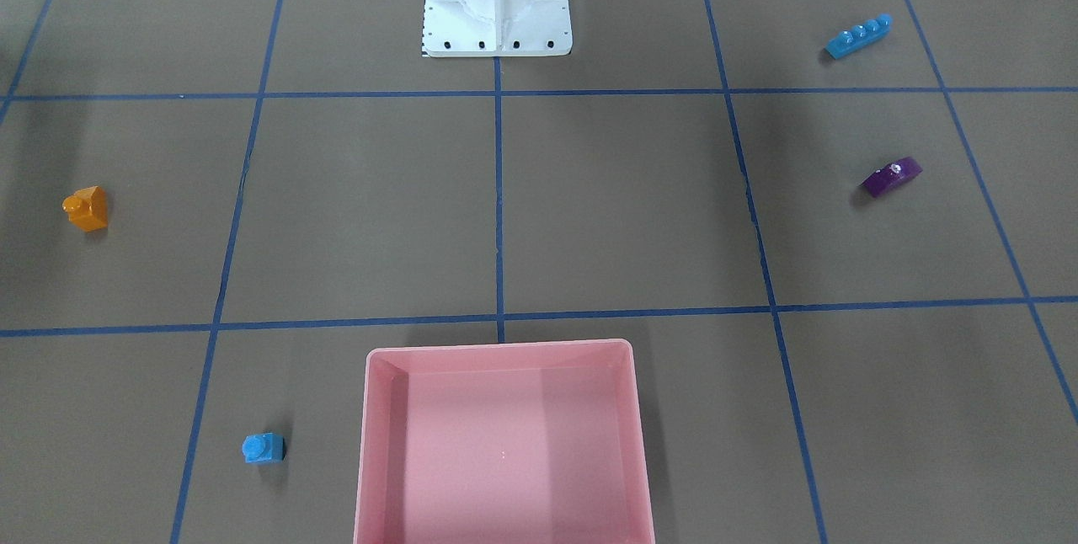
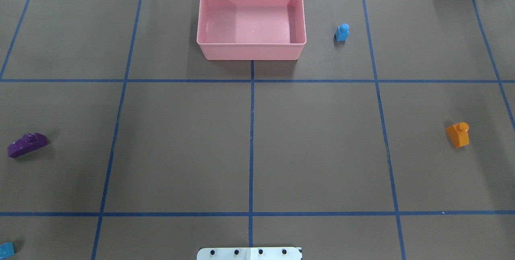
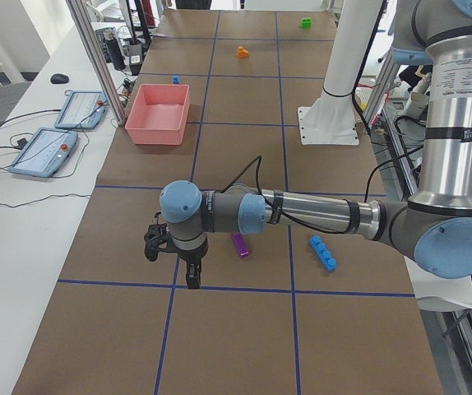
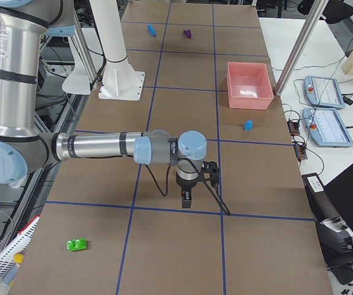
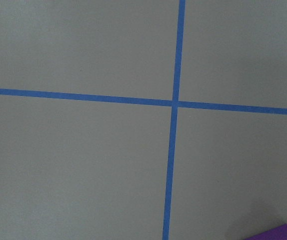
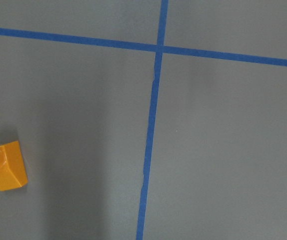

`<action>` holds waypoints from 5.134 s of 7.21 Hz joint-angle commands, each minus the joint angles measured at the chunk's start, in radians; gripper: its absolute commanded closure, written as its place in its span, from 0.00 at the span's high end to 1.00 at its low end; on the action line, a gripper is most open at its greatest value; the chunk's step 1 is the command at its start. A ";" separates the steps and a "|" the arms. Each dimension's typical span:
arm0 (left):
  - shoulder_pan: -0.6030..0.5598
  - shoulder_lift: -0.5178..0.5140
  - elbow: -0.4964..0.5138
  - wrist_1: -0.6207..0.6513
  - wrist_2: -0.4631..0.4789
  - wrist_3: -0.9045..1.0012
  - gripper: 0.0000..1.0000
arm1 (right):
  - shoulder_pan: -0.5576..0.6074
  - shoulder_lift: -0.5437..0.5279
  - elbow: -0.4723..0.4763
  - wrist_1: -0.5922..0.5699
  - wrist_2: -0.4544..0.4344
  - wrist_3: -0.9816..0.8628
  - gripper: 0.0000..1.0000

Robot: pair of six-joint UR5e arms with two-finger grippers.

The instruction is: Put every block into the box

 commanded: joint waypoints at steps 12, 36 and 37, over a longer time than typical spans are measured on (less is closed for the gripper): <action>0.002 0.025 -0.009 -0.009 -0.008 0.012 1.00 | 0.000 0.003 0.004 0.002 0.000 0.001 1.00; 0.686 -0.057 -0.110 -0.452 0.204 -0.063 0.00 | -0.272 0.079 -0.085 0.201 0.175 0.107 1.00; 0.671 -0.156 -0.110 -0.386 0.204 -0.162 0.00 | -0.323 0.088 -0.104 0.221 0.157 0.144 1.00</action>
